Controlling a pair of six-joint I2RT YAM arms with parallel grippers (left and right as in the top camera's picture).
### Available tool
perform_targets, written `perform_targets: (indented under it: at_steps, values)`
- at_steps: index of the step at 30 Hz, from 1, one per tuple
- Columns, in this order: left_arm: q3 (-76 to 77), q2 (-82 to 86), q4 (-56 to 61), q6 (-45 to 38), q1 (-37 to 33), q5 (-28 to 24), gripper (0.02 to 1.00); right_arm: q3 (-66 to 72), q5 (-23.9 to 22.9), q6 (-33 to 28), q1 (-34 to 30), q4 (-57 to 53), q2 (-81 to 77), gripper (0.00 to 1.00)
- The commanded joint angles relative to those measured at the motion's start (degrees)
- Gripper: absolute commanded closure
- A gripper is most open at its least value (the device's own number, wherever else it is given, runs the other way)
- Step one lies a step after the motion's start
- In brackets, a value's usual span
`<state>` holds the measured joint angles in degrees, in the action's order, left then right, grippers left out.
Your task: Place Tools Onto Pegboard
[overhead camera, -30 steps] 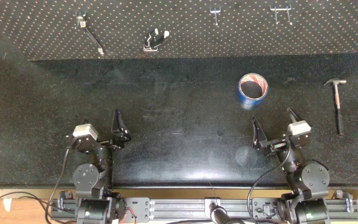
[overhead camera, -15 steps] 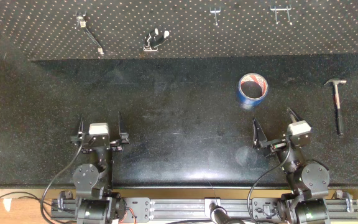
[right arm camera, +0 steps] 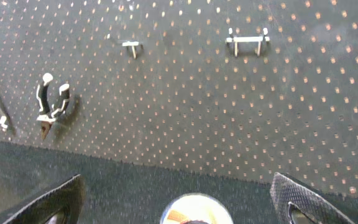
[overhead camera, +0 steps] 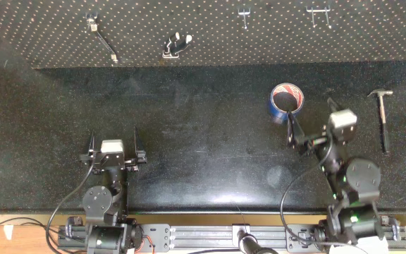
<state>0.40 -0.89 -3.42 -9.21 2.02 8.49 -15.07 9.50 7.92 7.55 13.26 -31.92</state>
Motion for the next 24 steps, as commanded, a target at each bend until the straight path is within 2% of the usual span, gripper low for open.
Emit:
perform_targets:
  at_steps: [1,7,11,17,20,24]
  values:
    - [-0.09,0.52,-0.28,-0.74,-0.13,-0.17,0.02,-14.64,-0.09,0.44,3.02,-10.29,-16.5,0.025]
    - [-0.09,0.52,-0.28,-0.74,-0.13,-0.17,0.023,-34.03,-0.07,0.44,7.72,-29.31,-40.59,0.025]
    - [-0.09,0.52,-0.26,-0.74,-0.13,-0.17,0.023,-44.83,-0.09,0.68,8.02,-40.72,-52.48,0.025]
    - [-0.09,0.52,-0.28,-0.74,-0.13,-0.2,0.023,-52.11,-0.11,5.2,8.13,-46.03,-64.43,0.025]
    - [-0.09,0.52,-0.28,-0.74,-0.13,-0.17,0.023,-54.01,-4.09,10.27,8.13,-49.18,-68.04,0.025]
    - [-0.09,0.52,-0.26,-0.74,-0.13,-0.17,0.023,-55.04,-4.61,10.27,8.15,-50.58,-70.49,0.025]
